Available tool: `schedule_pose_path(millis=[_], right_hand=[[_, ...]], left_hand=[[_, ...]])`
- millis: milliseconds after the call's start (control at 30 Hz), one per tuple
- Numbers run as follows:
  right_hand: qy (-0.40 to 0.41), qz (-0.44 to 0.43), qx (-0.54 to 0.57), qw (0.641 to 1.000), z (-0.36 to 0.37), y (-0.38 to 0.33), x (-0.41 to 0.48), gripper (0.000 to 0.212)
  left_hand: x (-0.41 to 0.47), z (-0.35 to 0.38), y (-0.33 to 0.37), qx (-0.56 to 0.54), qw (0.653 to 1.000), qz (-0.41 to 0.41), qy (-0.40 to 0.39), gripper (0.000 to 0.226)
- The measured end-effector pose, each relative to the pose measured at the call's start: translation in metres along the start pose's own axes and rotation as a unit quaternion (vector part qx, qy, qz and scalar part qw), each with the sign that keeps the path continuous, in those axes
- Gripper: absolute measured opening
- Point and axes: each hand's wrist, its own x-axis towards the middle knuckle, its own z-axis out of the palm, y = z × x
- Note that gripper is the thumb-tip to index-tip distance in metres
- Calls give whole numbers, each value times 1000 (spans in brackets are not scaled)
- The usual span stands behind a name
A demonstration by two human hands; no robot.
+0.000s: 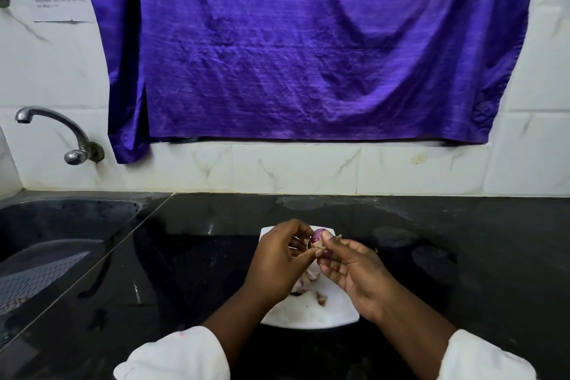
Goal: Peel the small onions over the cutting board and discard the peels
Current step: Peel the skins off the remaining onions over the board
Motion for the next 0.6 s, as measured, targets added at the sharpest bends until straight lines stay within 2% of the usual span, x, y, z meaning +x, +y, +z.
schedule_pose_path(millis=[267,400,500,600], right_hand=[[2,0,-2,1000,-1,-4,0,38],[25,-36,-38,998,2,-2,-2,41],[45,-69,-62,995,6,0,-4,40],[49,-91,-66,992,8,0,-7,36]], left_hand=[[0,1,-2,31,999,14,27,11],[0,5,3,25,997,-46,48,13],[-2,8,8,-25,992,-113,46,10],[-1,9,10,-32,988,-133,65,13]])
